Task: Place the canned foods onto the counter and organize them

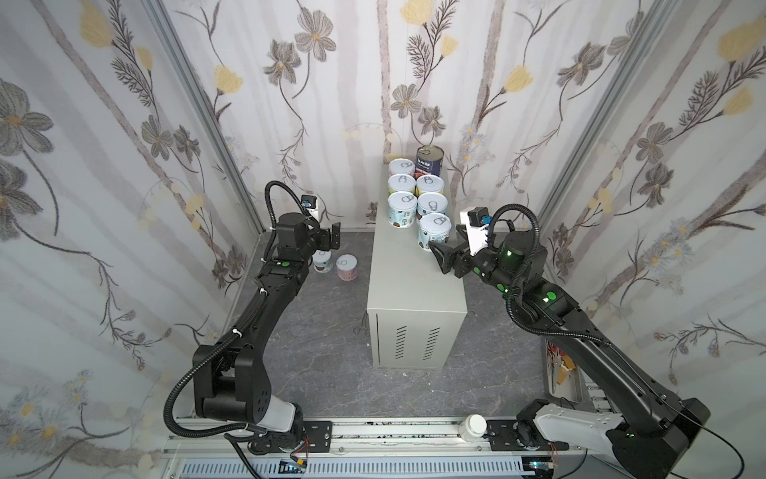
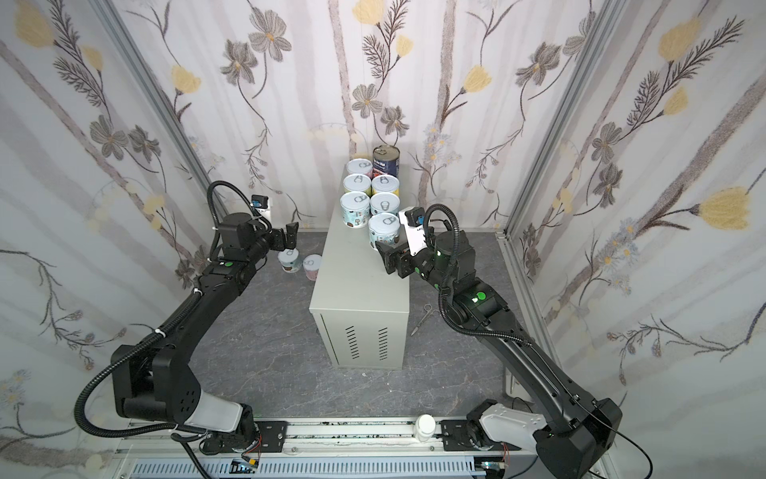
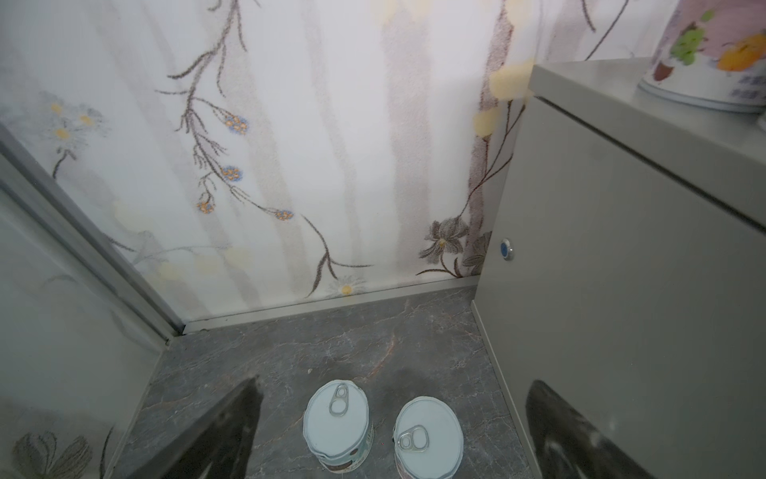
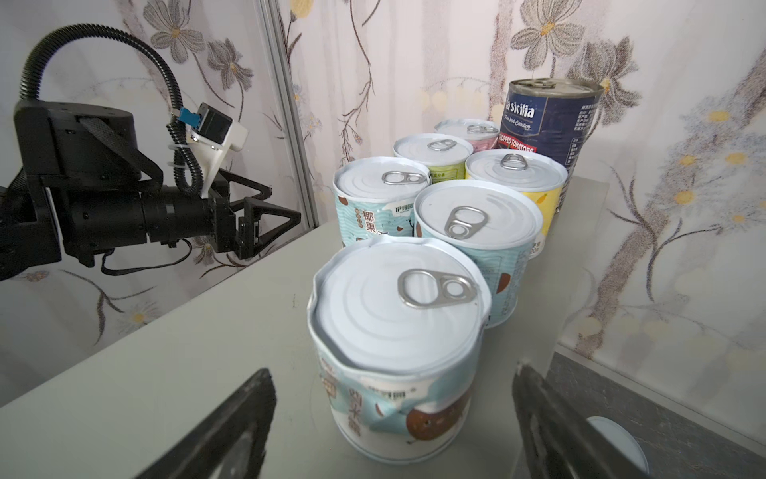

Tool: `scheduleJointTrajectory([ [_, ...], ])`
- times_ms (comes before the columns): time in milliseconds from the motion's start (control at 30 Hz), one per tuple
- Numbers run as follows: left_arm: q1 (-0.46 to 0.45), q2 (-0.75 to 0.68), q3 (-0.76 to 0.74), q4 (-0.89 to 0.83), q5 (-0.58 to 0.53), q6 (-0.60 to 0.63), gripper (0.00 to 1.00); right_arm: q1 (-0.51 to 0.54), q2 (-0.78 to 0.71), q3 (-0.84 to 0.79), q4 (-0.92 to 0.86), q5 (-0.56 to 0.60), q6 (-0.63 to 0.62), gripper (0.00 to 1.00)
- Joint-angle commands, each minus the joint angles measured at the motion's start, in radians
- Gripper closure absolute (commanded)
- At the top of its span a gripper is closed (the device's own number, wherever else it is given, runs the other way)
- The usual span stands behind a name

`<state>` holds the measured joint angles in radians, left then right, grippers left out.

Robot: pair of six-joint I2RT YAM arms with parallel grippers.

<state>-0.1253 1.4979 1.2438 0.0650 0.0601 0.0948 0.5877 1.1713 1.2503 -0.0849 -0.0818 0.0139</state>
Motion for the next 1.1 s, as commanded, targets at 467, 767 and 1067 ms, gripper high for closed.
scheduleJointTrajectory([
  [467, 0.009, 0.369, 0.334, -0.329, -0.209, -0.214, 0.0, -0.03, -0.085, -0.02, -0.008, 0.042, 0.013, 0.0],
  [767, 0.025, 0.601, 0.555, -0.432, -0.186, -0.265, 0.0, -0.03, -0.168, -0.077, -0.043, 0.095, 0.073, 0.0],
  [1067, 0.062, 0.73, 0.665, -0.494, -0.15, -0.3, 0.0, -0.03, -0.211, -0.108, -0.053, 0.143, 0.119, 0.0],
])
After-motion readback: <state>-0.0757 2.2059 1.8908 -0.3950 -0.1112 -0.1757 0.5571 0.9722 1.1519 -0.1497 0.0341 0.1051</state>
